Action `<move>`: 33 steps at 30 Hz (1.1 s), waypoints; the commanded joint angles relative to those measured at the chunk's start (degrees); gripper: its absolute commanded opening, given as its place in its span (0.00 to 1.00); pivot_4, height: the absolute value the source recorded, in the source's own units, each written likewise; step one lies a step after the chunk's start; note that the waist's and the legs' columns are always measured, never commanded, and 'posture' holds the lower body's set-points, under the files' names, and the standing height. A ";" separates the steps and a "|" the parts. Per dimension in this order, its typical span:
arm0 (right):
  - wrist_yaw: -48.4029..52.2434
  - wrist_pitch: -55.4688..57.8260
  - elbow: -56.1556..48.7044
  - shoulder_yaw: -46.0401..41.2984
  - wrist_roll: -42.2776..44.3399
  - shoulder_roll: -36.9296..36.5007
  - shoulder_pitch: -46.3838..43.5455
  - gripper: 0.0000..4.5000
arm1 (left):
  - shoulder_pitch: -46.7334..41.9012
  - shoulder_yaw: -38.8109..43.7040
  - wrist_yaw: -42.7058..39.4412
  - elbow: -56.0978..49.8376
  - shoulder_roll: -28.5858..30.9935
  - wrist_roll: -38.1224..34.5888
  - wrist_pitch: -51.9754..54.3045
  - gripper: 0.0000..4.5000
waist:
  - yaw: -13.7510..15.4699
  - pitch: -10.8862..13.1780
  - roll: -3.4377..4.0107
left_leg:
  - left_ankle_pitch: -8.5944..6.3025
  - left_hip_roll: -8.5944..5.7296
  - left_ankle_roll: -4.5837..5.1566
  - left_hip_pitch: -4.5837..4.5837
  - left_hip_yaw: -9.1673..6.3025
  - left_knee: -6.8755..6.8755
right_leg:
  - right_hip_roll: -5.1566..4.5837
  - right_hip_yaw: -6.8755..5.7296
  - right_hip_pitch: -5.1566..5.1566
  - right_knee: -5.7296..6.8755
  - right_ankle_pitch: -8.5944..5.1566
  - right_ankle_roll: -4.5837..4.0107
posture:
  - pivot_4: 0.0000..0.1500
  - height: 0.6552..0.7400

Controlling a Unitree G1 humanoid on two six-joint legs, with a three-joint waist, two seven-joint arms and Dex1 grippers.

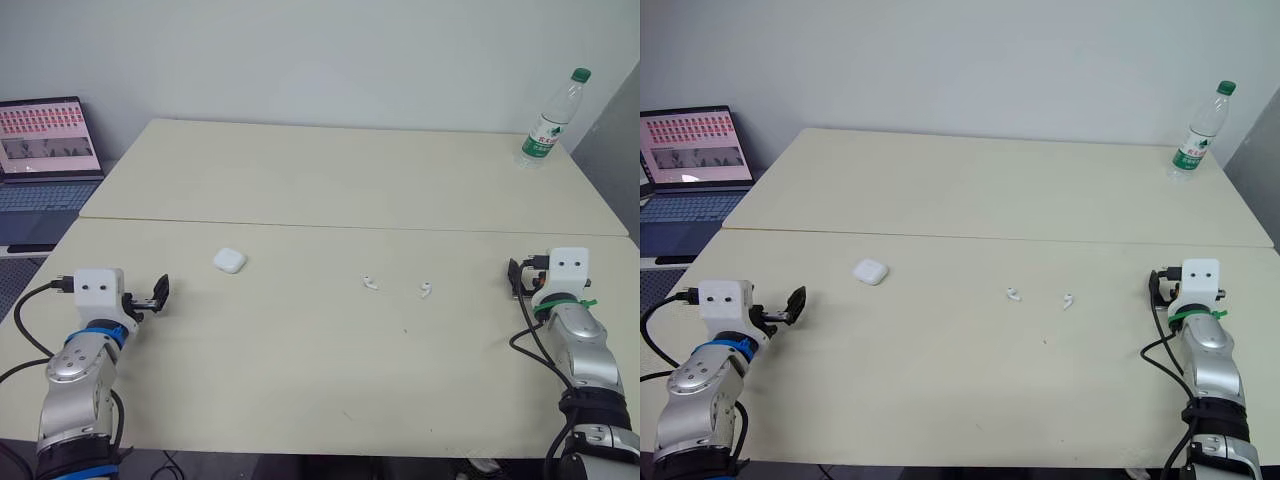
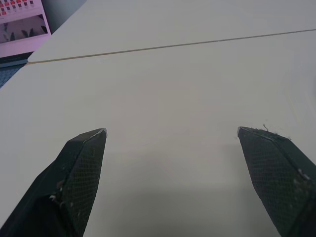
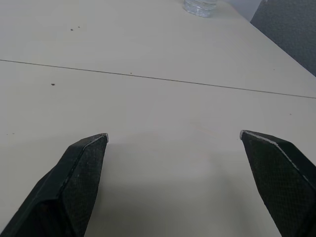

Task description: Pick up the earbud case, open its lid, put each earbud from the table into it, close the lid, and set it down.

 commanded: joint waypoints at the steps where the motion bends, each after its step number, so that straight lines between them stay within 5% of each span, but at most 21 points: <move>1: 0.16 -1.31 -1.17 -0.69 0.10 -1.01 -1.00 1.00 | 0.28 2.41 -2.21 -3.98 1.28 -2.98 0.56 0.99 | 0.00 0.00 0.00 | 0.00 0.00 0.00 0.00 0.00 0.00 | 0.00 0.00 0.00 0.00 0.00 0.00 | 1.00 1.00; 6: 14.13 0.19 -4.37 4.04 3.48 -3.32 -3.66 1.00 | -2.65 0.11 -13.58 -7.18 4.66 -10.14 6.53 0.99 | -0.08 0.00 0.00 | 0.00 0.00 0.00 0.01 0.01 0.01 | 0.01 0.00 0.00 0.00 0.00 0.00 | 1.00 1.00; 15: 45.46 16.43 -18.30 14.78 19.01 -7.28 -11.08 1.00 | -15.96 -13.11 -30.44 8.37 11.53 -5.11 8.11 0.99 | 0.05 0.01 0.01 | 0.00 0.00 0.02 -0.01 -0.12 0.00 | 0.09 -0.14 0.00 -0.02 -0.01 -0.01 | 1.00 1.00; 23: 48.31 25.35 -29.73 20.22 23.43 -6.19 -12.57 1.00 | -26.57 -18.38 -34.37 25.98 10.03 1.46 1.08 0.99 | 0.12 0.01 0.01 | 0.00 -0.04 0.03 -0.13 -0.25 0.03 | 0.03 -0.27 -0.03 -0.04 -0.02 -0.03 | 1.00 1.00; 33: 48.71 24.11 -28.65 20.72 21.99 -6.25 -13.23 1.00 | -31.33 -19.98 -32.91 34.63 5.26 4.69 -1.52 0.99 | 0.27 0.01 0.01 | 0.00 -0.06 0.03 -0.12 -0.31 0.11 | 0.02 -0.34 -0.01 0.02 -0.02 -0.02 | 1.00 1.00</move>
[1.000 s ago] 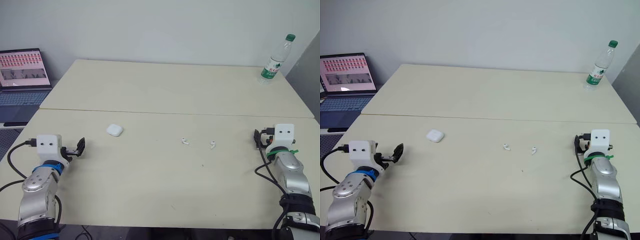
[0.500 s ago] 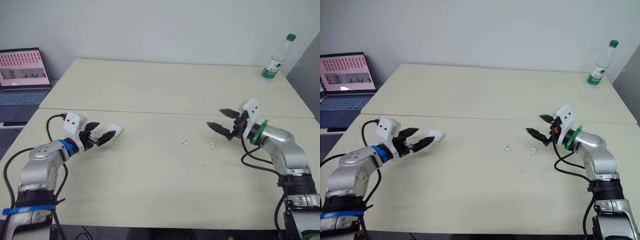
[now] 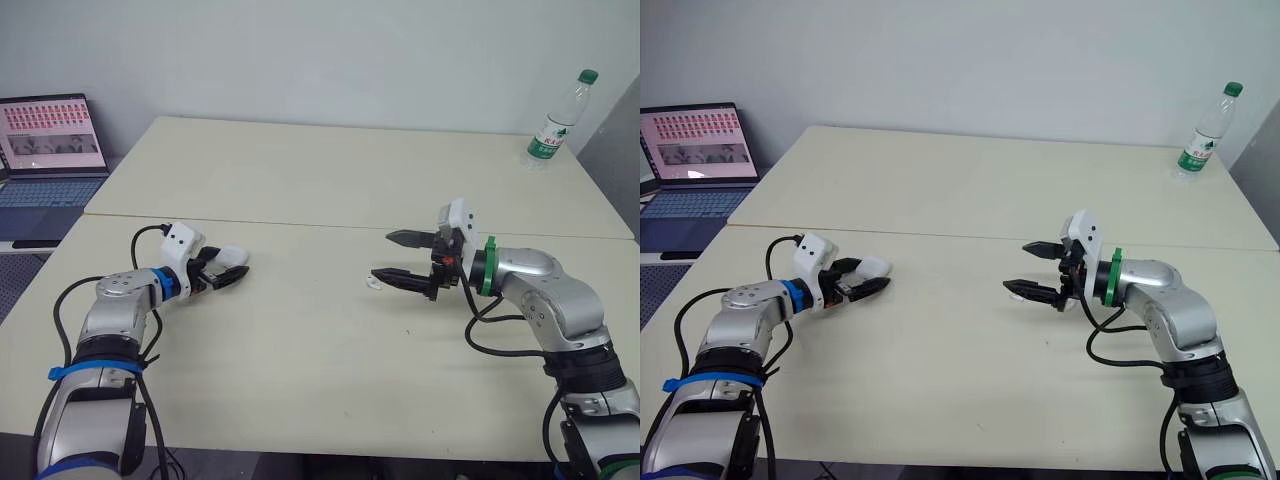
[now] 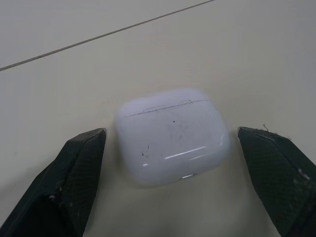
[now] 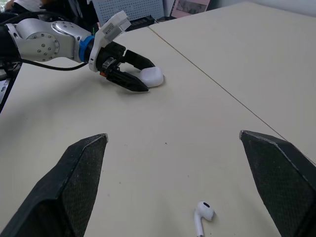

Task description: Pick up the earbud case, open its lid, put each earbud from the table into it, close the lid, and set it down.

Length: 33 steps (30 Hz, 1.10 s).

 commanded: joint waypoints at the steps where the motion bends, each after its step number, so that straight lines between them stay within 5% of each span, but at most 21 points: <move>1: 0.98 -2.47 0.42 -0.77 -0.66 -0.60 -0.70 1.00 | -0.83 0.54 3.45 1.45 -1.45 0.74 1.51 0.99 | 0.01 0.00 0.00 | 0.00 0.00 0.00 0.00 0.00 0.00 | 0.00 0.00 0.01 0.00 0.00 0.00 | 1.00 1.00; 9: 1.46 -5.22 2.22 -1.61 -1.64 -1.15 0.04 1.00 | 6.86 1.11 10.14 -11.44 -5.02 -0.19 10.84 0.99 | -0.06 -0.04 0.06 | 0.00 0.01 0.00 0.05 -0.01 0.02 | -0.02 0.04 0.04 0.08 0.00 0.00 | 1.00 1.00; 15: 1.64 -5.64 3.64 -1.82 -1.93 -1.25 -1.28 1.00 | 9.55 2.54 12.61 -11.88 -3.94 0.42 11.64 0.64 | -0.21 -0.07 0.08 | 0.00 0.01 0.00 0.09 0.05 0.01 | -0.02 0.08 0.04 0.07 0.00 0.00 | 1.00 1.00; 18: 1.51 -5.47 3.99 -1.74 -2.01 -1.11 -2.04 1.00 | 10.44 2.21 11.61 -14.32 -3.18 0.75 10.82 0.63 | -0.38 -0.08 0.10 | 0.00 0.03 0.00 0.12 0.08 -0.02 | -0.01 0.09 0.04 0.07 0.00 0.00 | 1.00 1.00; 26: -3.20 8.02 2.92 -2.21 4.04 3.12 -10.88 1.00 | 2.44 -3.45 11.29 -28.45 -3.61 7.49 -20.49 0.63 | 0.19 0.03 -0.07 | 0.00 0.03 -0.01 -0.02 0.02 0.01 | -0.05 0.04 -0.01 0.02 0.03 -0.04 | 1.00 1.00; 33: -6.68 17.65 6.18 -1.39 7.53 9.23 -17.46 1.00 | -4.38 -8.70 12.63 -20.69 -1.81 16.44 -57.62 0.63 | 0.01 -0.03 0.01 | -0.02 0.02 0.03 -0.07 0.14 -0.08 | -0.17 -0.02 -0.08 -0.10 0.12 -0.17 | 1.00 1.00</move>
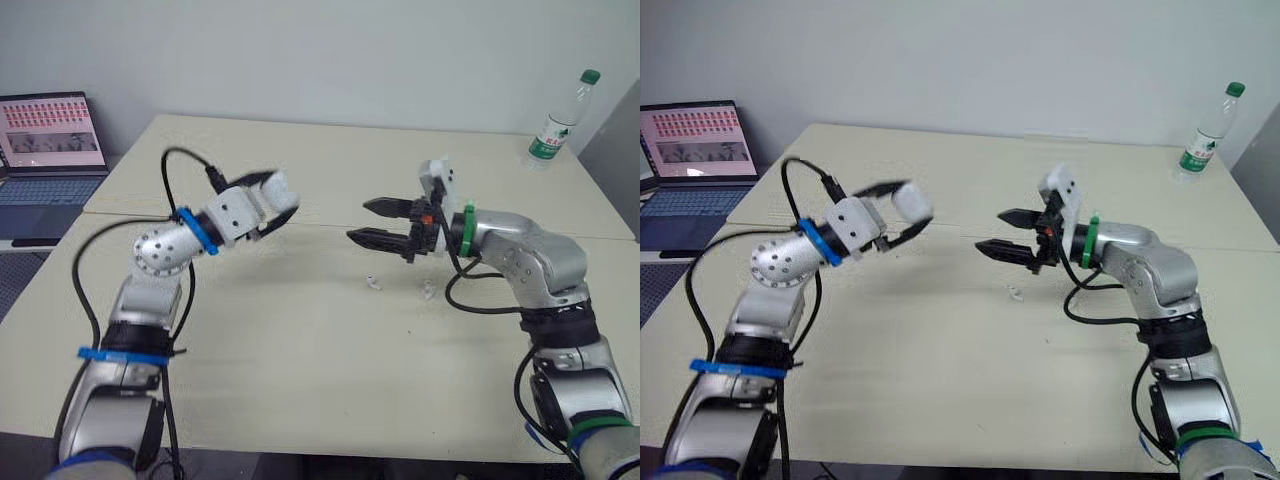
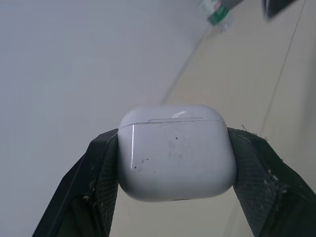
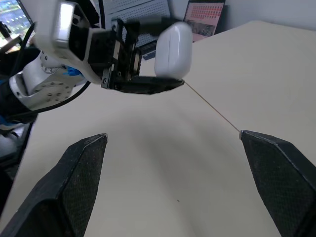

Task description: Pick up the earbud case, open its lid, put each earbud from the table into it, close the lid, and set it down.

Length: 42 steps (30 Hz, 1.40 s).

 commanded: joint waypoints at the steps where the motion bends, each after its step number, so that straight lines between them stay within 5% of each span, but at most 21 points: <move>1: -1.43 2.11 0.58 -0.69 1.72 2.20 -2.24 1.00 | -1.40 -2.20 0.83 3.73 0.15 2.36 -14.68 0.63 | -0.17 0.00 0.00 | 0.00 0.01 0.01 0.01 0.03 -0.02 | 0.00 0.01 0.00 -0.01 0.00 0.00 | 1.00 1.00; 19: -7.36 6.05 1.85 -1.25 4.31 11.56 -4.70 1.00 | -8.14 -6.27 5.49 14.57 0.30 6.66 -30.35 0.63 | -0.20 0.01 0.00 | 0.00 0.03 0.03 -0.35 -0.16 0.11 | 0.03 -0.23 -0.29 0.07 0.01 0.03 | 1.00 1.00; 22: -7.29 5.58 2.27 -0.83 3.82 11.40 -4.66 0.87 | -8.70 -6.56 5.84 15.09 0.14 6.97 -30.72 0.63 | -0.21 0.00 0.00 | 0.00 0.02 0.03 -0.35 -0.15 0.12 | 0.03 -0.23 -0.29 0.06 0.01 0.03 | 1.00 1.00; 30: -7.75 5.81 2.36 -1.78 4.42 11.85 -4.81 0.22 | -7.68 -7.70 6.19 14.30 0.49 6.89 -31.34 0.63 | -0.21 0.00 0.00 | 0.00 0.02 0.03 -0.36 -0.16 0.11 | 0.03 -0.24 -0.30 0.06 0.01 0.03 | 1.00 1.00; 36: -8.28 6.57 2.36 -2.59 5.17 12.27 -4.85 0.22 | -6.90 -8.58 5.47 13.45 0.59 5.20 -31.30 0.63 | -0.21 0.01 0.00 | 0.01 0.03 0.03 -0.36 -0.17 0.11 | 0.04 -0.25 -0.30 0.07 0.01 0.02 | 1.00 1.00; 37: -8.39 6.70 2.35 -2.78 5.30 12.36 -4.85 0.22 | -6.67 -8.87 5.07 13.22 0.70 4.43 -31.03 0.78 | -0.21 0.00 0.00 | 0.01 0.03 0.03 -0.36 -0.17 0.11 | 0.04 -0.25 -0.30 0.07 0.01 0.03 | 1.00 1.00; 40: -8.72 6.52 2.45 -3.11 5.11 12.24 -4.62 0.19 | -5.41 -9.62 3.77 11.35 1.51 1.09 -29.46 0.97 | -0.21 0.00 0.00 | 0.01 0.03 0.03 -0.36 -0.17 0.11 | 0.04 -0.24 -0.30 0.07 0.01 0.02 | 1.00 1.00; 42: -8.99 5.93 2.68 -3.35 4.63 11.99 -4.23 0.19 | -4.39 -9.87 2.51 9.18 2.73 -1.32 -28.05 1.00 | -0.23 0.01 0.00 | 0.01 0.03 0.03 -0.36 -0.16 0.11 | 0.03 -0.23 -0.30 0.06 0.01 0.02 | 1.00 1.00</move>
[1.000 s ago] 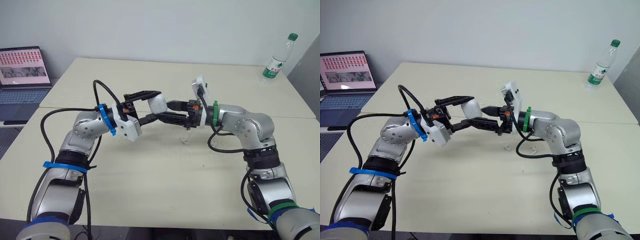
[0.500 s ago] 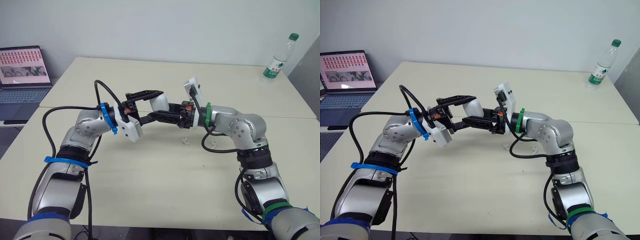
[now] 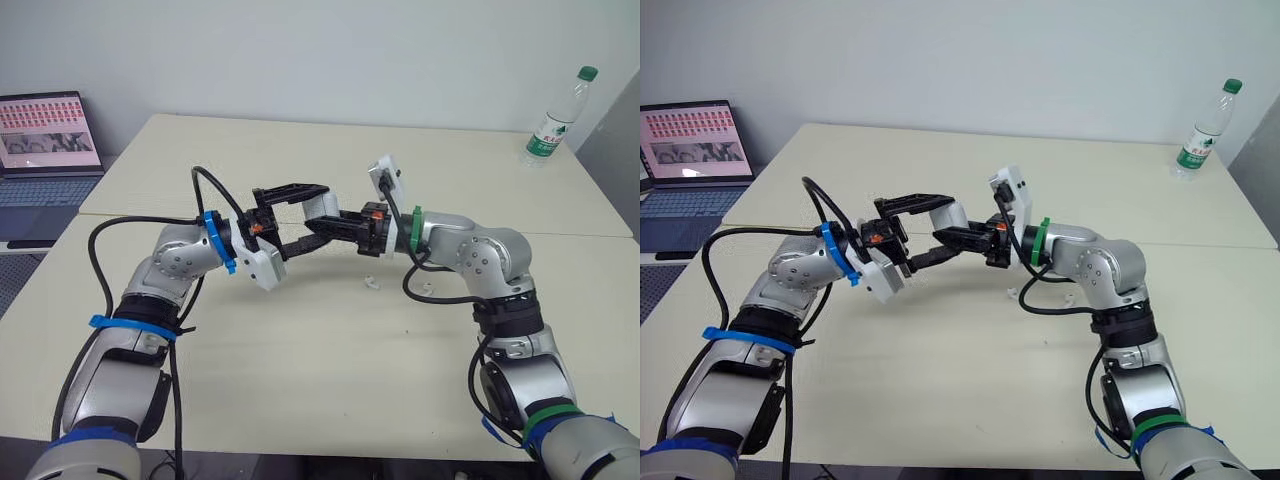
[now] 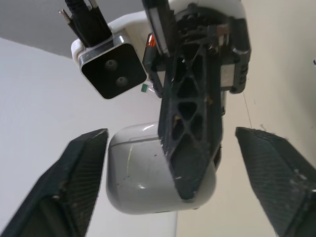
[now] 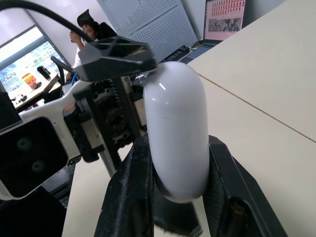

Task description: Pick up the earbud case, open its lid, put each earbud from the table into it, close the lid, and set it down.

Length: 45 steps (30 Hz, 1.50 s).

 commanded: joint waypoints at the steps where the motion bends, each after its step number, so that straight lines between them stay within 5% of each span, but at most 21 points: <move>1: -0.51 -1.09 -0.99 -1.80 0.78 -0.26 -0.80 0.19 | 0.97 -0.08 -1.56 -4.62 2.41 -5.18 2.06 1.00 | -0.05 0.00 0.00 | 0.00 0.01 0.00 0.00 0.00 0.00 | 0.00 0.00 0.00 0.00 0.00 0.00 | 1.00 1.00; 4: -2.00 -2.40 -0.70 -2.00 -0.89 -0.72 0.00 0.19 | 1.72 0.28 -5.13 -10.12 4.97 -11.54 9.00 1.00 | -0.07 0.00 0.00 | 0.00 0.03 0.00 0.00 -0.03 0.00 | 0.01 -0.03 -0.01 0.02 0.00 0.00 | 1.00 1.00; 10: -2.38 -12.69 0.76 5.92 -13.54 -6.74 1.78 0.19 | 4.37 0.32 -18.82 -26.73 12.18 -29.72 53.15 1.00 | -0.26 0.01 0.01 | 0.00 -0.02 0.00 0.00 -0.02 0.00 | 0.05 -0.01 0.00 0.00 -0.02 0.01 | 1.00 1.00; 14: 0.17 -19.44 -0.59 11.69 -20.16 -9.82 2.40 0.19 | 0.38 1.46 -26.26 -27.44 13.86 -32.78 67.23 1.00 | -0.28 0.03 0.02 | 0.01 0.00 0.00 0.00 -0.05 0.02 | 0.23 -0.15 -0.02 0.01 -0.05 0.02 | 1.00 1.00; 17: 1.62 -22.22 -2.58 15.10 -23.37 -10.53 2.39 0.19 | -2.33 1.24 -30.87 -26.95 14.26 -32.48 74.10 0.88 | -0.28 0.03 0.02 | 0.01 0.04 0.00 0.00 -0.03 0.00 | 0.51 -0.13 -0.05 0.01 -0.06 0.00 | 1.00 1.00; 20: 2.58 -23.75 -4.19 17.38 -25.83 -10.73 2.14 0.19 | -4.78 0.00 -33.11 -24.90 13.46 -28.25 75.30 0.68 | -0.29 0.03 0.02 | 0.01 0.09 0.00 -0.03 -0.03 -0.01 | 0.57 -0.08 -0.12 0.03 -0.08 -0.05 | 1.00 1.00; 40: 5.40 -27.71 -6.06 21.68 -34.17 -7.69 -0.93 0.19 | -11.51 -2.20 -39.39 -13.82 4.15 -14.18 69.69 0.68 | -0.11 0.03 0.02 | 0.02 0.07 -0.03 -0.44 0.00 0.32 | 0.38 0.15 -0.59 0.52 -0.11 -0.13 | 1.00 1.00; 45: 6.10 -27.95 -6.22 21.78 -34.76 -7.40 -0.91 0.19 | -11.40 -1.31 -40.05 -14.69 3.05 -15.20 70.29 0.40 | -0.11 0.03 0.02 | 0.01 0.05 -0.02 -0.45 -0.01 0.67 | 0.40 0.14 -0.57 0.84 -0.12 -0.12 | 1.00 1.00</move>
